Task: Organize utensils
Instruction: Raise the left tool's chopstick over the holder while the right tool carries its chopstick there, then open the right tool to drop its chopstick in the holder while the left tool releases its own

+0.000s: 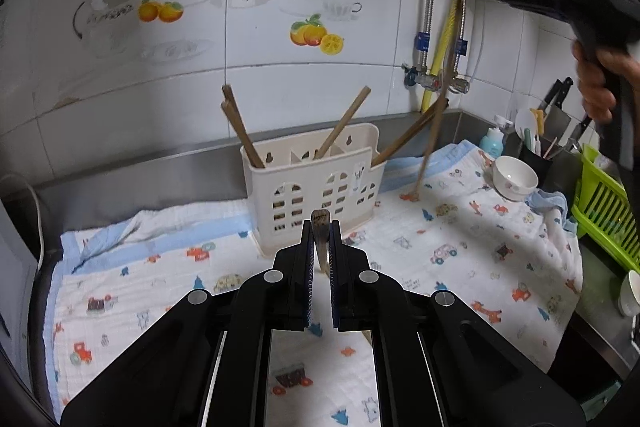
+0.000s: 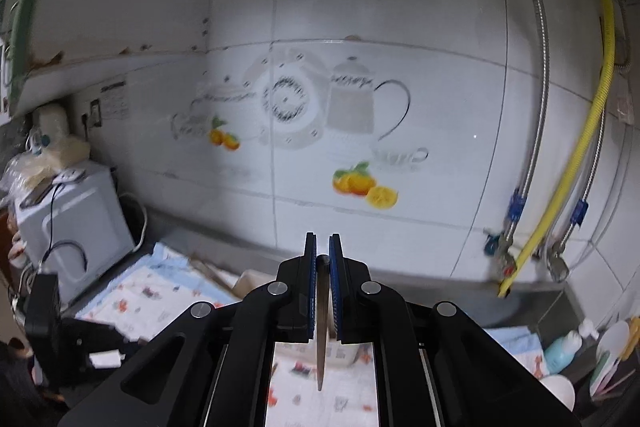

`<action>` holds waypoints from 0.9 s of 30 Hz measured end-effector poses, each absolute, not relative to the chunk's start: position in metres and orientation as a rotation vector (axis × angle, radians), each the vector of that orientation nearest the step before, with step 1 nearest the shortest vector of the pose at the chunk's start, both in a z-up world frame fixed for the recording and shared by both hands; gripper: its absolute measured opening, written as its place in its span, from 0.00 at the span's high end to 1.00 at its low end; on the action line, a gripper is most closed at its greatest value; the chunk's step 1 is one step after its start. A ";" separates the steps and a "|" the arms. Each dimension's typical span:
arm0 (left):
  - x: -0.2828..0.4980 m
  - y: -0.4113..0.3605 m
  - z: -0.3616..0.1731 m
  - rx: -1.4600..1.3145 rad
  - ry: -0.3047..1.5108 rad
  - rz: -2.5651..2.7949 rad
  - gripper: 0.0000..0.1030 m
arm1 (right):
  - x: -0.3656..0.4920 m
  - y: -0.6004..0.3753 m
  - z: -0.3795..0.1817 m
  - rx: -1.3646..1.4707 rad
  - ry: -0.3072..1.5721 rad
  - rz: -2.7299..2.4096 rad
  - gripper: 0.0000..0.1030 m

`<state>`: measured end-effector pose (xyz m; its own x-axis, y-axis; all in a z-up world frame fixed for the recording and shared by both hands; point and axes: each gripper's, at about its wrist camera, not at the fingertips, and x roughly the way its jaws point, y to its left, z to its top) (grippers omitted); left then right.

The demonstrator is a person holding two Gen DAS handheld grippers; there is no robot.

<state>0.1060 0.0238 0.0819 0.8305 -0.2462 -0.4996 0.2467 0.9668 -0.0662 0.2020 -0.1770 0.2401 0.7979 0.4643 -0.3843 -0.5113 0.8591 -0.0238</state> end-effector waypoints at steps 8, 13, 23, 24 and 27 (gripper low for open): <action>0.119 0.023 0.106 0.003 0.490 -0.277 0.95 | 0.245 -0.177 0.259 -0.055 0.321 0.478 0.94; 0.123 0.022 0.130 0.006 0.446 -0.291 0.95 | 0.271 -0.178 0.245 -0.002 0.333 0.463 0.94; 0.132 0.011 0.197 0.053 0.267 -0.263 0.95 | 0.298 -0.168 0.187 -0.037 0.458 0.453 0.94; 0.135 0.011 0.201 0.053 0.253 -0.258 0.95 | 0.298 -0.167 0.184 -0.045 0.463 0.454 0.93; 0.145 0.010 0.212 0.068 0.215 -0.223 0.95 | 0.294 -0.167 0.180 -0.064 0.473 0.458 0.85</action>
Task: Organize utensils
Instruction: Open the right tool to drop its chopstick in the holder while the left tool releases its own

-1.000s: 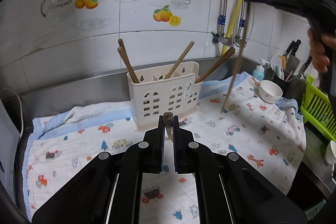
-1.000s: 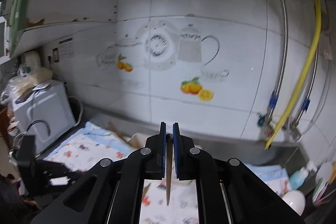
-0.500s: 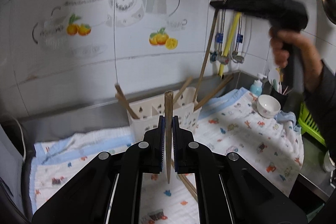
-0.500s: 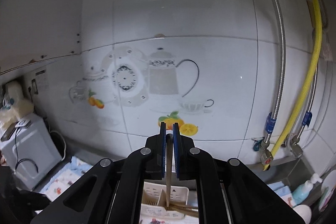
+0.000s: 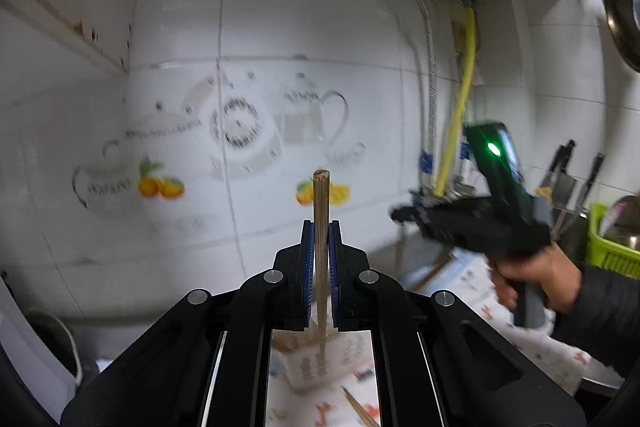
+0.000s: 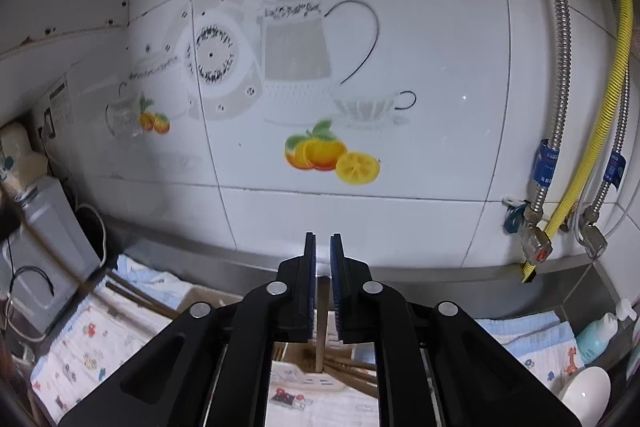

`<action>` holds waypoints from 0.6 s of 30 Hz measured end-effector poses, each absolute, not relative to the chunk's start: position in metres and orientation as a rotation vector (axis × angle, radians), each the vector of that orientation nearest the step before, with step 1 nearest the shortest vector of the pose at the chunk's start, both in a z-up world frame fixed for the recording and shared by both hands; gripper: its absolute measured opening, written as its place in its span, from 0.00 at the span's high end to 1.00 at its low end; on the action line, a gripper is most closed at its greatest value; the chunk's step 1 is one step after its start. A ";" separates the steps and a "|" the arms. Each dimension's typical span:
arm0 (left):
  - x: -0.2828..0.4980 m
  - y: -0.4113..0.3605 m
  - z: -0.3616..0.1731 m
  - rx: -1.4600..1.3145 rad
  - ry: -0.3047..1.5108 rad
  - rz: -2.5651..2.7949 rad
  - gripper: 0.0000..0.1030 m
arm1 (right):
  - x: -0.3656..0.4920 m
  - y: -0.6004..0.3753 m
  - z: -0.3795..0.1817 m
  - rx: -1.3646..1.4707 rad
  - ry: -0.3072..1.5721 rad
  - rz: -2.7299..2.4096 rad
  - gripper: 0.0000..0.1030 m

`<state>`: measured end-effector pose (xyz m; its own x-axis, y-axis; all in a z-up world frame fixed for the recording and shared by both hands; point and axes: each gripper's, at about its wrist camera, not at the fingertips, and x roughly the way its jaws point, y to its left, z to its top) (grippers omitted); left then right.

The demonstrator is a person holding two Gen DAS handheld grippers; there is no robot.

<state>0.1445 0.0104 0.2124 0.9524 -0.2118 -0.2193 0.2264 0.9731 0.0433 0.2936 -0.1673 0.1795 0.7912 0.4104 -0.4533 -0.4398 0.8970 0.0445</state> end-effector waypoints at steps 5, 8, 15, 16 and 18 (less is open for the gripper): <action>0.163 0.011 0.215 0.066 0.191 -0.174 0.95 | 0.278 -0.174 0.178 -0.087 0.447 0.452 0.79; 0.173 0.011 0.210 0.072 0.178 -0.145 0.95 | 0.265 -0.180 0.176 -0.088 0.441 0.465 0.76; 0.194 0.021 0.194 0.017 0.196 -0.120 0.95 | 0.234 -0.187 0.160 -0.103 0.442 0.505 0.74; 0.197 0.022 0.190 0.013 0.202 -0.121 0.95 | 0.228 -0.188 0.156 -0.104 0.446 0.513 0.74; 0.200 0.024 0.184 0.000 0.222 -0.133 0.95 | 0.221 -0.188 0.149 -0.101 0.458 0.526 0.74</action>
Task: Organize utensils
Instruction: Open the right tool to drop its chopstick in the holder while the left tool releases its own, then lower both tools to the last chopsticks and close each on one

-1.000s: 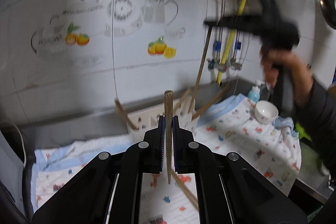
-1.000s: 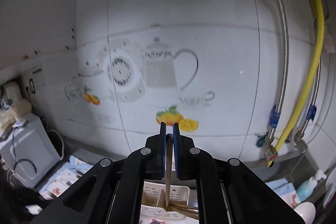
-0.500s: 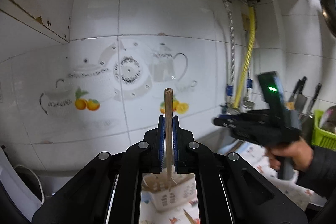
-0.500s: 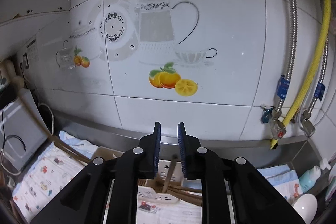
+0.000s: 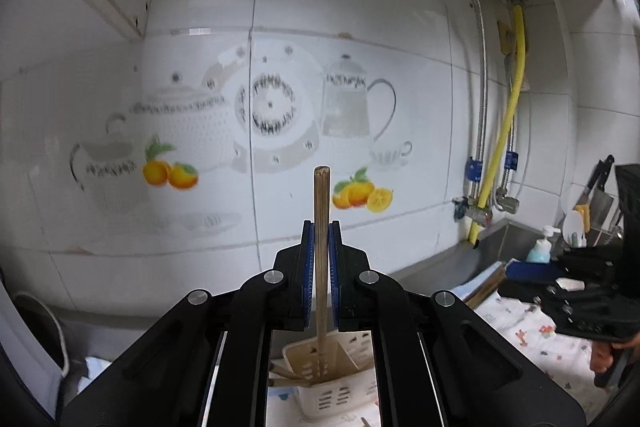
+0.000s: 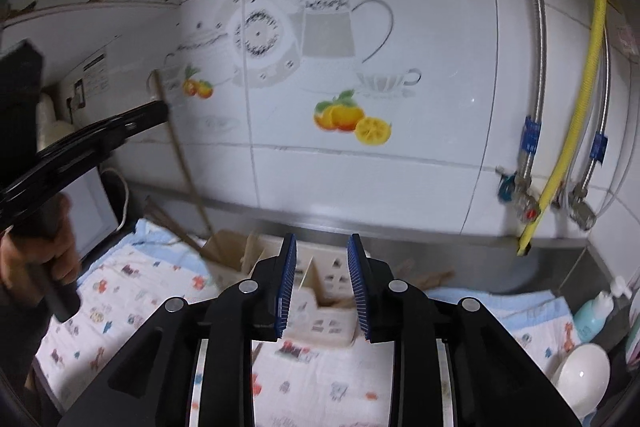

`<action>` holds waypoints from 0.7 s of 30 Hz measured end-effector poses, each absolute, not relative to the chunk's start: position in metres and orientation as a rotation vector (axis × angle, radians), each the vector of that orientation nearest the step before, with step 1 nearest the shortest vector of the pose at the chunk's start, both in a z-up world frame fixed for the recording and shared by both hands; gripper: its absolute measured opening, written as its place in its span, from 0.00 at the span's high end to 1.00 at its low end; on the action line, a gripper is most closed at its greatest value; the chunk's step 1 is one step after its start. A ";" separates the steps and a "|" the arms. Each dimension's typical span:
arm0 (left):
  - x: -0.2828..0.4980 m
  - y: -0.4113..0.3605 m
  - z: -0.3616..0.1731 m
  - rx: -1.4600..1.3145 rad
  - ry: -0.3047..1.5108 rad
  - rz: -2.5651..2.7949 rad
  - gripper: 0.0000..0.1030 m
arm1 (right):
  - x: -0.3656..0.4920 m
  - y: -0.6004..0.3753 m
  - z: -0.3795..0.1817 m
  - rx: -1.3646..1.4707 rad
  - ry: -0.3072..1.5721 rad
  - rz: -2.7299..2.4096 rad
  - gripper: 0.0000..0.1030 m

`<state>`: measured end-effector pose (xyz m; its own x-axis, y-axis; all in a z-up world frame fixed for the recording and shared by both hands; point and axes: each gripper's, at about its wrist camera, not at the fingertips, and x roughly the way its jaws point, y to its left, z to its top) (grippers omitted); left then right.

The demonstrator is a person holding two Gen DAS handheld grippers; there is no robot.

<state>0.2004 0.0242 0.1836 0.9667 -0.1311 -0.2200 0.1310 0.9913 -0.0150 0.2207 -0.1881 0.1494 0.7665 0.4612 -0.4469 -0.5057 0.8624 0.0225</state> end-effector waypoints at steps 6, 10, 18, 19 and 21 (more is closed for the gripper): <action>0.209 0.026 0.164 -0.015 0.287 -0.154 0.94 | 0.193 -0.185 0.123 -0.103 0.498 0.562 0.74; 0.210 0.026 0.158 -0.014 0.313 -0.154 0.93 | 0.172 -0.182 0.101 -0.105 0.536 0.575 0.74; 0.192 0.025 0.163 -0.030 0.297 -0.172 0.91 | 0.130 -0.174 0.040 -0.091 0.683 0.602 0.74; 0.189 0.024 0.164 -0.028 0.294 -0.175 0.91 | 0.126 -0.172 0.034 -0.092 0.697 0.605 0.74; 0.179 0.022 0.164 -0.019 0.292 -0.177 0.91 | 0.111 -0.167 0.015 -0.095 0.740 0.618 0.74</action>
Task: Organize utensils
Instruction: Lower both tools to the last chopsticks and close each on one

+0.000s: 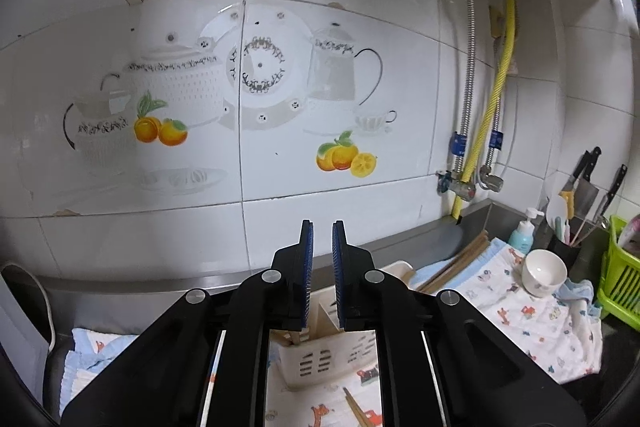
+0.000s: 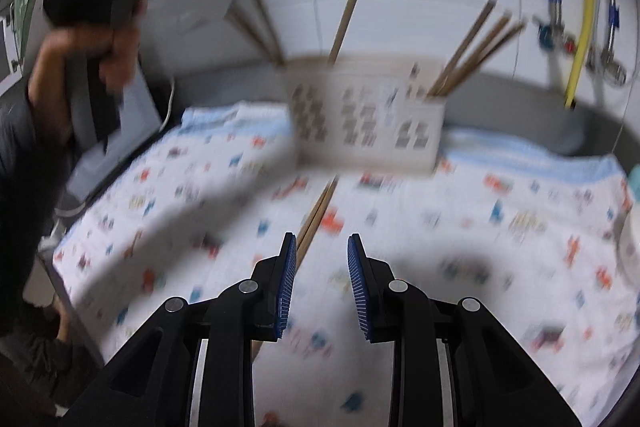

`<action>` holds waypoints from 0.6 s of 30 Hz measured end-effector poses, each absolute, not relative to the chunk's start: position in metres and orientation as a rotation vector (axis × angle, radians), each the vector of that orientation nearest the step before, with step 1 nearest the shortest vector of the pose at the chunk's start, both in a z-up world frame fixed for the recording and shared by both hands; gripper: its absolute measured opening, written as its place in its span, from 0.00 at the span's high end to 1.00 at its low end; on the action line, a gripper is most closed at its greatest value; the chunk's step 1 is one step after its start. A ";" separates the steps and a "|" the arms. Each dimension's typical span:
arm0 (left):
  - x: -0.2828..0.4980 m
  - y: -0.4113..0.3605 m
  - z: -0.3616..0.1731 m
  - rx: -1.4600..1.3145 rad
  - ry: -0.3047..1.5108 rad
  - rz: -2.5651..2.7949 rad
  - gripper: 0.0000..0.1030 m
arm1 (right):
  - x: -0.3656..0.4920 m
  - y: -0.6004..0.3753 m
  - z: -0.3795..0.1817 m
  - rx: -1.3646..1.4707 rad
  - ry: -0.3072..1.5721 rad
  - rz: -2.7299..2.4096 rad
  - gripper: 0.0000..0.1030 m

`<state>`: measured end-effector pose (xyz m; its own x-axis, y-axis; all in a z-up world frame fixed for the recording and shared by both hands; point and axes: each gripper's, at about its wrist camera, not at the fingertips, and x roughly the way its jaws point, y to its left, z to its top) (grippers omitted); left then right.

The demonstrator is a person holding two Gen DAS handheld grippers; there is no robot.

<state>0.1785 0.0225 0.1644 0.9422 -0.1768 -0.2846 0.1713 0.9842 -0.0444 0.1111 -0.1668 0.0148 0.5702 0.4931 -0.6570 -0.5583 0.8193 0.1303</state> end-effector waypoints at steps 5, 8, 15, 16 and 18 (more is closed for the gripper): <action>0.154 0.023 0.158 -0.020 0.300 -0.169 0.75 | 0.083 -0.154 -0.025 -0.102 0.835 0.644 0.74; 0.138 0.025 0.149 -0.012 0.320 -0.160 0.75 | 0.073 -0.147 -0.042 -0.098 0.870 0.645 0.75; 0.109 0.042 0.121 -0.050 0.380 -0.123 0.66 | 0.065 -0.136 -0.057 -0.058 0.906 0.634 0.78; 0.104 0.046 0.115 -0.056 0.392 -0.112 0.64 | 0.065 -0.135 -0.059 -0.055 0.913 0.632 0.79; 0.099 0.051 0.106 -0.068 0.411 -0.099 0.61 | 0.066 -0.132 -0.063 -0.046 0.923 0.628 0.81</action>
